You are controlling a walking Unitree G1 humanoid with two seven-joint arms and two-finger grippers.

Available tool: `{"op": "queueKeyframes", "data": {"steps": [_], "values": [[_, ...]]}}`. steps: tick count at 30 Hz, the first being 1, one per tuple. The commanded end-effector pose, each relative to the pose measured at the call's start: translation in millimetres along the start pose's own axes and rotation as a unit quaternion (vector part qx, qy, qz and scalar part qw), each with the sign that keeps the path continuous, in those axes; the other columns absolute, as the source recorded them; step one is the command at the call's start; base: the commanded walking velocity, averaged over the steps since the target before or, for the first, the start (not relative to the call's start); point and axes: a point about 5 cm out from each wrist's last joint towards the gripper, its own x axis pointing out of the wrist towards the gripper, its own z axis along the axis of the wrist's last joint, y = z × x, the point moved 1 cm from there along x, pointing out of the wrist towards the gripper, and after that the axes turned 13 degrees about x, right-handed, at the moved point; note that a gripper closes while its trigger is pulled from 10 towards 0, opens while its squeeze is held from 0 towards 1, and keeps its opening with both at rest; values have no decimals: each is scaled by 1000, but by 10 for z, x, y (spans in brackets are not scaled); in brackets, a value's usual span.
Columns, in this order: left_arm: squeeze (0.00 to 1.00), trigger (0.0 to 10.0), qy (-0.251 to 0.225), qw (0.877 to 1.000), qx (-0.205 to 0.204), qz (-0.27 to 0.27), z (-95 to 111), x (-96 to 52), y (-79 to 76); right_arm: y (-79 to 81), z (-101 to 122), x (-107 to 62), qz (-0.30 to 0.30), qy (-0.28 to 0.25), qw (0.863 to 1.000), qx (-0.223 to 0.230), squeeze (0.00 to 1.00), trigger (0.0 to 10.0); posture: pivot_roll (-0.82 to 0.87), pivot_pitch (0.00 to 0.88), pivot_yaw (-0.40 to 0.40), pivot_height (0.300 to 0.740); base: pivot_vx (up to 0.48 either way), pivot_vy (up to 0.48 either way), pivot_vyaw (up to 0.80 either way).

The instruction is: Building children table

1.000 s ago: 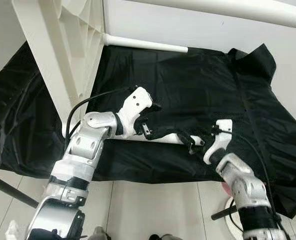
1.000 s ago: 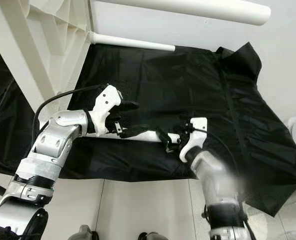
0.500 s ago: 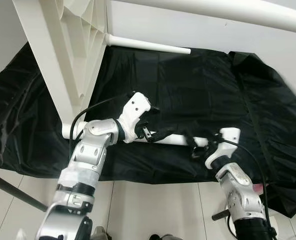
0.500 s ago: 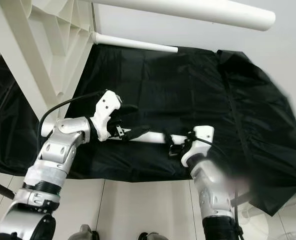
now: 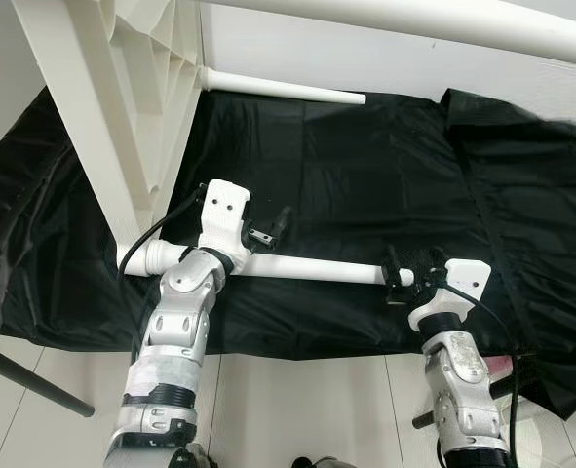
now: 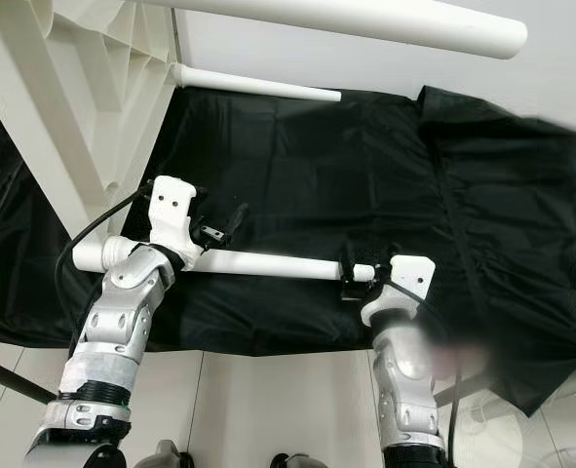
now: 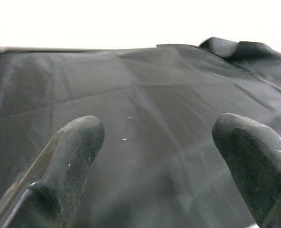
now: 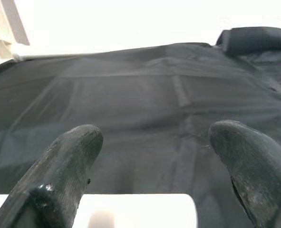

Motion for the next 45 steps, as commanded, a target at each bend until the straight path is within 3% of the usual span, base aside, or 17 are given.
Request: {"op": "queueKeyframes", "data": {"steps": [1,7,13,17,22,26,31,37,45], "values": [[0,10000,-1,1000,3,18,-23,-37,15,-43,-44,-38,-18,0,1000,-6,0,10000,-17,84,-30,740,0,0,0],[0,10000,-14,997,-32,65,-56,-83,30,-11,-62,-40,-43,-16,999,-23,0,10000,-21,87,-30,740,0,0,0],[0,10000,-40,995,-9,93,-63,-154,66,25,-81,-18,-55,-13,997,-42,0,10000,-26,91,-26,740,0,0,0],[0,10000,-48,993,-18,109,-79,-201,61,28,-88,-34,-61,-15,997,-45,0,10000,-21,90,-30,740,0,0,0],[0,10000,-46,992,7,115,-106,-239,20,25,-69,-38,-56,-25,997,-47,0,10000,-20,93,-37,740,0,0,0],[0,10000,-46,993,5,109,-104,-236,-9,27,-44,-22,-53,-31,997,-47,0,10000,-18,99,-50,740,0,0,0],[0,10000,-39,993,-36,104,-90,-199,-116,69,-21,50,-43,-35,997,-46,0,10000,-22,101,-73,740,0,0,0],[0,10000,-34,995,-11,98,-116,-214,-124,120,-4,125,-30,-36,998,-45,0,10000,-24,97,-80,740,0,0,0],[0,10000,-35,989,22,139,-83,-183,-49,80,-6,140,-28,-37,998,-51,0,10000,-17,97,-69,740,0,0,0]]}}
